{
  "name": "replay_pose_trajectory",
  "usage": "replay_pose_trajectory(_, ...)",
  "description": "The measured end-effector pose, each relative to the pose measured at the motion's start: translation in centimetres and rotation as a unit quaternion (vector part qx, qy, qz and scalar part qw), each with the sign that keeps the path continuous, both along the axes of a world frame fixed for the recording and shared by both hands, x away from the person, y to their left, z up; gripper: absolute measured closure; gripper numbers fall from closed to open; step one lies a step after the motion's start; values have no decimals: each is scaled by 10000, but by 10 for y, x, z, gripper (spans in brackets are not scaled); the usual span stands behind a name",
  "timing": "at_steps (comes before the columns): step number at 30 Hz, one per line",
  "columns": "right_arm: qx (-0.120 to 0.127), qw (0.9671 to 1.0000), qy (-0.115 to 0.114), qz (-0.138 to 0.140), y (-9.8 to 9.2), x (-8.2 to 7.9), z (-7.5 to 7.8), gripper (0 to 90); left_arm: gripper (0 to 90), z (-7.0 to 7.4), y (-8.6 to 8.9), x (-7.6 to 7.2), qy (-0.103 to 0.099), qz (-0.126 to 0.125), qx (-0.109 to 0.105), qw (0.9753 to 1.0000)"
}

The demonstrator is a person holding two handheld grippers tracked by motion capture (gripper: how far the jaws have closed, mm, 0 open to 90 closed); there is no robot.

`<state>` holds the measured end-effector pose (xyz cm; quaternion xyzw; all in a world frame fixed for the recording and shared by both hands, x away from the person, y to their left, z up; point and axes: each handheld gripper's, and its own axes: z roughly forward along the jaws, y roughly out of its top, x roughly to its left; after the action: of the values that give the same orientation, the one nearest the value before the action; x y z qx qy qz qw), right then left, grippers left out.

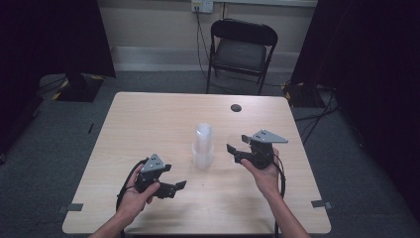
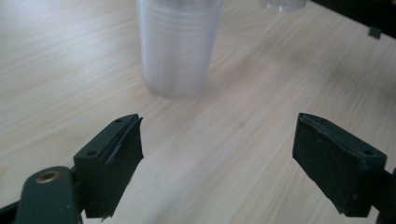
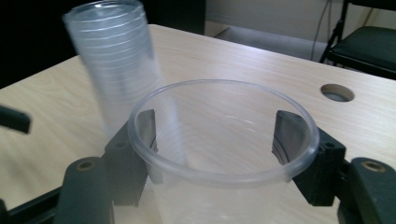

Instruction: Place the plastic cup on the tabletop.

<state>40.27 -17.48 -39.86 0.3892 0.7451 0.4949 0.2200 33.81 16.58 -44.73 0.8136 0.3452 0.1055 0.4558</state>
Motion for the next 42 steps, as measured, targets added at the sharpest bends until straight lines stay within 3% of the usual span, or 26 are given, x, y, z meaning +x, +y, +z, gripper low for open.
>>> replay_pose_trajectory(8, -14, 9996, 128, -253, 0, 29, -5, 306, 158, -11, 5, -13, -34, -58, 268, 9996)
replay_pose_trajectory(14, -114, 9991, 136, -397, 1, 49, -13, 302, 159, -14, 9, -11, -12, 106, 210, 9997)
replay_pose_trajectory(21, -150, 9972, 252, -690, 2, 73, -33, 302, 158, -18, 10, -14, 16, 36, 265, 9996)
replay_pose_trajectory(29, -229, 9951, 400, -876, 4, 93, -51, 299, 159, -18, 11, -13, 30, -26, 147, 9999)
replay_pose_trajectory(36, -137, 9945, 369, -965, 2, 99, -60, 295, 159, -21, 12, -11, 100, 20, 157, 9998)
replay_pose_trajectory(42, -153, 9954, 287, -898, 2, 93, -62, 293, 163, -21, 12, -10, 147, 52, 214, 9996)
